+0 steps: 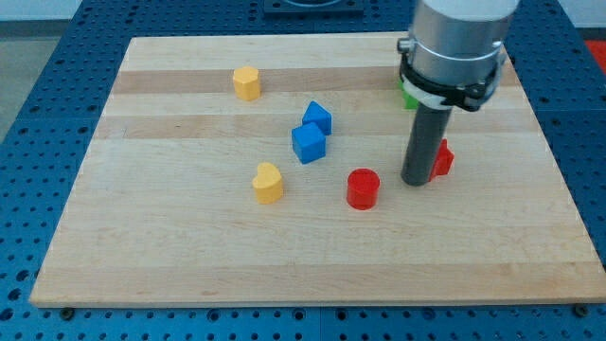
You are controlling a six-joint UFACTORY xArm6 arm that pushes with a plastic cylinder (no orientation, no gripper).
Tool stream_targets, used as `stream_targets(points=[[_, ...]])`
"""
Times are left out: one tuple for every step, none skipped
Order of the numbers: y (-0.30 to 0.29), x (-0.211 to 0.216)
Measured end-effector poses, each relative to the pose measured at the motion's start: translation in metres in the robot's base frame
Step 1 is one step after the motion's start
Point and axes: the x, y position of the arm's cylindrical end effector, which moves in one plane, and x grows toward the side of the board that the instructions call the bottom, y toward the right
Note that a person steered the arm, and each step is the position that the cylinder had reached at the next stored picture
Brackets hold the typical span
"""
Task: Move the red star to the bottom of the green star
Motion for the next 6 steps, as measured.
stream_targets(points=[[0.004, 0.004], [0.004, 0.004], [0.019, 0.004], [0.028, 0.004], [0.029, -0.003], [0.029, -0.015]])
